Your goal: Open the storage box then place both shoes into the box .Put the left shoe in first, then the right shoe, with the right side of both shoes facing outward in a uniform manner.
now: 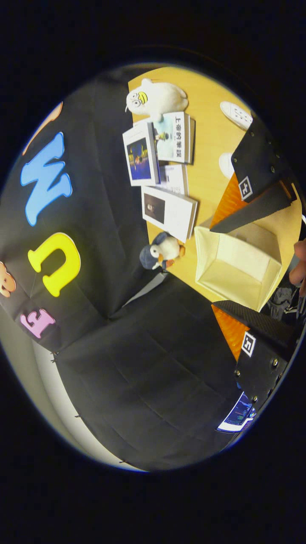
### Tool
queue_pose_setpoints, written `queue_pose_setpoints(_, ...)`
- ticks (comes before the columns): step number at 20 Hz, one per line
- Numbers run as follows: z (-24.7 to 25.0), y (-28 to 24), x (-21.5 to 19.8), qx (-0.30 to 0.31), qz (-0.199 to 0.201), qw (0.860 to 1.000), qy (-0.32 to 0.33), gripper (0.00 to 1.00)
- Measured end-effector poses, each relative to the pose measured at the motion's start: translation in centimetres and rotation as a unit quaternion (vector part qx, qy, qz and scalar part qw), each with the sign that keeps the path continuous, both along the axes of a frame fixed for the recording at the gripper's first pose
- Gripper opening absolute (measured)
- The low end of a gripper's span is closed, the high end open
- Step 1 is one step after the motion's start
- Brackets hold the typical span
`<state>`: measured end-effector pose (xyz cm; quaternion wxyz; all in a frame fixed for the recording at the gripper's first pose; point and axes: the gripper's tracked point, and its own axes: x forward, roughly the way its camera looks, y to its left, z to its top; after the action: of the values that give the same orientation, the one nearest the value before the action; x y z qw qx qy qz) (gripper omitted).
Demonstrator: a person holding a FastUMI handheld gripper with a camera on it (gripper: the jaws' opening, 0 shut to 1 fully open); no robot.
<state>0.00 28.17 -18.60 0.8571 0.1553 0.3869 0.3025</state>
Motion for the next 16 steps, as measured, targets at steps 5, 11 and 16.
queue_pose_setpoints(5, -4.9, -7.7, -0.4, -0.061, -0.054, 0.996, 0.037, 0.96)
queue_pose_setpoints(11, -11.7, -13.1, -2.9, -0.132, -0.072, 0.984, 0.095, 0.86)
queue_pose_setpoints(16, -17.5, -15.0, -4.7, -0.184, -0.061, 0.973, 0.129, 0.84)
